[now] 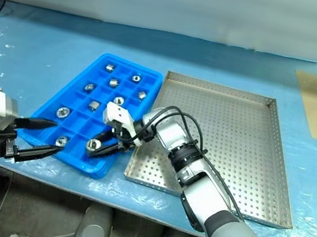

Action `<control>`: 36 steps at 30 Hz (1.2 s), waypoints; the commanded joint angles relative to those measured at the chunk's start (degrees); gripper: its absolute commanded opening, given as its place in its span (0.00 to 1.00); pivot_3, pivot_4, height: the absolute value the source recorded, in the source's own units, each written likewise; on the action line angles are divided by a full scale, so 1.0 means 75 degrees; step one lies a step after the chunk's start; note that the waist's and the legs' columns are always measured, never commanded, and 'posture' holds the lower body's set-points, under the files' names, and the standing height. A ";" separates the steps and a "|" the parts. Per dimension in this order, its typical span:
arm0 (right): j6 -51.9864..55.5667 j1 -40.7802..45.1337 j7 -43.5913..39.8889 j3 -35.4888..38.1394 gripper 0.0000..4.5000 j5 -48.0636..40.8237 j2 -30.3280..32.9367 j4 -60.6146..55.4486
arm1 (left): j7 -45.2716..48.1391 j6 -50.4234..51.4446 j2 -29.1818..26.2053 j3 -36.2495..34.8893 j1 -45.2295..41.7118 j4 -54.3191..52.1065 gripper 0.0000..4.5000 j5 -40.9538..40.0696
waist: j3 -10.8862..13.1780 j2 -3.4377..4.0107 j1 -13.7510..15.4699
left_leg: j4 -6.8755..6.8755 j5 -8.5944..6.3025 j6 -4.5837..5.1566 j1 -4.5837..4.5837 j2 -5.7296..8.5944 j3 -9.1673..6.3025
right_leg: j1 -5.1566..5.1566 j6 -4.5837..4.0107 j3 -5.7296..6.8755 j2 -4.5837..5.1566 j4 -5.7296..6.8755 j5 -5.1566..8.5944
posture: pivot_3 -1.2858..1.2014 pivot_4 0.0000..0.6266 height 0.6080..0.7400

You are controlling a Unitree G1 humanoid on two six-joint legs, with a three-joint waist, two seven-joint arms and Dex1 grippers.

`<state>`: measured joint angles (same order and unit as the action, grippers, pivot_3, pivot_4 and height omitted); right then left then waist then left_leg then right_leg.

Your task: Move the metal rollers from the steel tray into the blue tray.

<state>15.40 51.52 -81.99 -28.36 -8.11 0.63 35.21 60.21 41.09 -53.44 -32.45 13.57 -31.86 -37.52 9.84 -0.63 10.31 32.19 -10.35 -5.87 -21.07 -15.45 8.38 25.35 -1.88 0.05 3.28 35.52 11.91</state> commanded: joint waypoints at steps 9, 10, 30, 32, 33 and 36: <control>0.0844 -0.0033 0.0491 0.1019 0.81 -0.0464 0.0815 -0.1151 | 0.0349 -0.0454 -0.0203 0.1862 -0.1921 0.1073 0.90 0.0158 | -0.0002 -0.0001 -0.0040 | 0.0016 0.0021 -0.0036 -0.0001 0.0001 0.0001 | 0.0001 0.0001 -0.0001 0.0000 0.0018 -0.0001 | 0.59 0.24 1.00; 0.1024 -0.0081 0.0500 0.1140 0.81 -0.0556 0.0972 -0.1394 | 0.0396 -0.0506 -0.0178 0.2086 -0.2136 0.1191 0.90 0.0199 | -0.0001 0.0000 -0.0043 | 0.0018 0.0025 -0.0043 0.0002 0.0001 0.0002 | -0.0001 0.0001 -0.0003 0.0000 0.0020 -0.0001 | 0.58 0.24 1.00; 0.5362 -0.4635 0.4017 0.4367 0.81 -0.2524 0.4004 -0.8047 | 0.3273 -0.3144 0.3148 0.6664 -0.6867 0.5848 0.90 0.2227 | -0.0027 0.0022 -0.1318 | 0.0035 0.0030 -0.0047 0.0074 0.0015 0.0043 | -0.0061 0.0021 -0.0115 -0.0038 0.0023 -0.0017 | 0.34 0.24 1.00; 0.5466 -0.5052 0.4291 0.4463 0.81 -0.2649 0.3987 -0.8398 | 0.3400 -0.3225 0.3292 0.6709 -0.6972 0.6041 0.90 0.2292 | -0.0028 0.0023 -0.1369 | 0.0033 0.0027 -0.0041 0.0089 0.0020 0.0060 | -0.0068 0.0026 -0.0139 -0.0042 0.0019 -0.0019 | 0.33 0.24 1.00; 0.5497 -0.5239 0.4391 0.4505 0.81 -0.2711 0.3985 -0.8523 | 0.3443 -0.3235 0.3337 0.6727 -0.6990 0.6082 0.90 0.2308 | -0.0028 0.0023 -0.1406 | 0.0034 0.0026 -0.0039 0.0093 0.0021 0.0065 | -0.0068 0.0028 -0.0144 -0.0042 0.0017 -0.0020 | 0.33 0.24 1.00; 0.5163 -0.5838 0.4619 0.4295 0.81 -0.2446 0.4248 -0.8658 | 0.3533 -0.3276 0.3428 0.6739 -0.6960 0.6135 0.90 0.2374 | -0.0028 0.0023 -0.1472 | 0.0034 0.0018 -0.0026 0.0113 0.0038 0.0079 | -0.0087 0.0038 -0.0162 -0.0042 0.0004 -0.0025 | 0.33 0.24 1.00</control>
<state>55.82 8.69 -48.35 3.70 -26.61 31.37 -27.47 85.93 17.46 -27.77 18.07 -37.88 14.82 -19.85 9.63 -0.46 -0.73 32.46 -10.26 -6.00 -20.16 -15.13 8.99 24.63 -1.58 -1.20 2.99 35.49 11.71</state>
